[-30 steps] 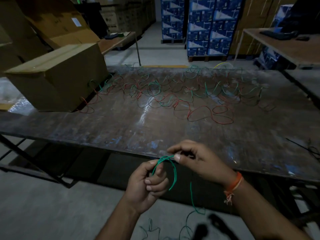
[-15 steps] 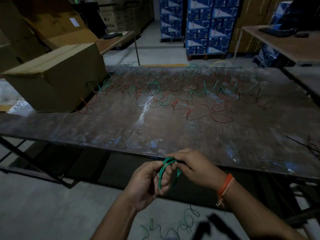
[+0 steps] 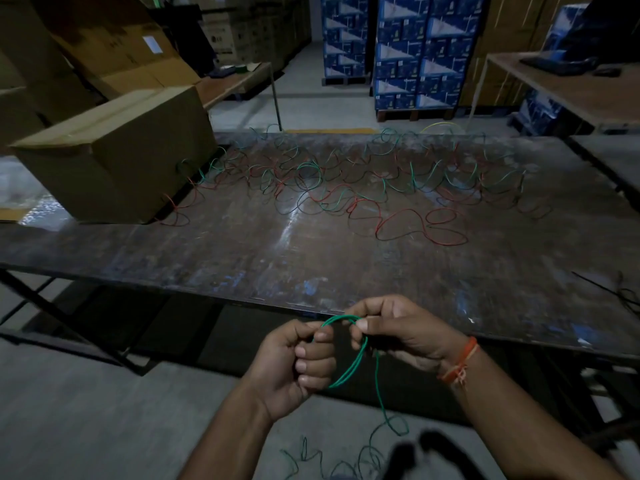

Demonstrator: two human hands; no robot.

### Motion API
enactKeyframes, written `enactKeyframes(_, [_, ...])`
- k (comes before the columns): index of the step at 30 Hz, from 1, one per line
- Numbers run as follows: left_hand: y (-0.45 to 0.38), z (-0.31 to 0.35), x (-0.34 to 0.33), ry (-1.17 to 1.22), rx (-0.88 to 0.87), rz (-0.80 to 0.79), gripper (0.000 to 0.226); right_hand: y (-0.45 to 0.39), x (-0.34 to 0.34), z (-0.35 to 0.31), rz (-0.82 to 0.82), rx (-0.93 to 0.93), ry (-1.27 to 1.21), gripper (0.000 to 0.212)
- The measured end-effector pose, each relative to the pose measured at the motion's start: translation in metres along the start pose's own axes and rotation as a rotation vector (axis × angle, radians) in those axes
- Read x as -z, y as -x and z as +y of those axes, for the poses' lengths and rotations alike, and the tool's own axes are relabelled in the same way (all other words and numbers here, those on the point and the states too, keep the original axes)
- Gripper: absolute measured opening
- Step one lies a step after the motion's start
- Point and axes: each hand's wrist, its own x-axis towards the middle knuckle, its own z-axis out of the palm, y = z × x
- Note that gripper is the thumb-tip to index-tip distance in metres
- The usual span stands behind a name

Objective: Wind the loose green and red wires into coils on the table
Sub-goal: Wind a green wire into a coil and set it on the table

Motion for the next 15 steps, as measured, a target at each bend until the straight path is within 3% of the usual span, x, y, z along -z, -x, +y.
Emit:
enactKeyframes(5, [0.0016,-0.0038,-0.0003,0.044,-0.030,0.027,0.019,-0.0011,0.0035,0.0030,-0.009,-0.096,-0.191,0.021])
enactKeyframes(9, [0.0011,-0.0047,0.0031,0.029,-0.020,0.045,0.020,-0.0008,-0.0003,0.0060,-0.004,-0.042,-0.154,0.008])
enactKeyframes(15, [0.0023,-0.0058,-0.0043,-0.137,-0.073,0.124,0.015,-0.0027,-0.0013,0.0074,0.066,0.054,-0.136,0.011])
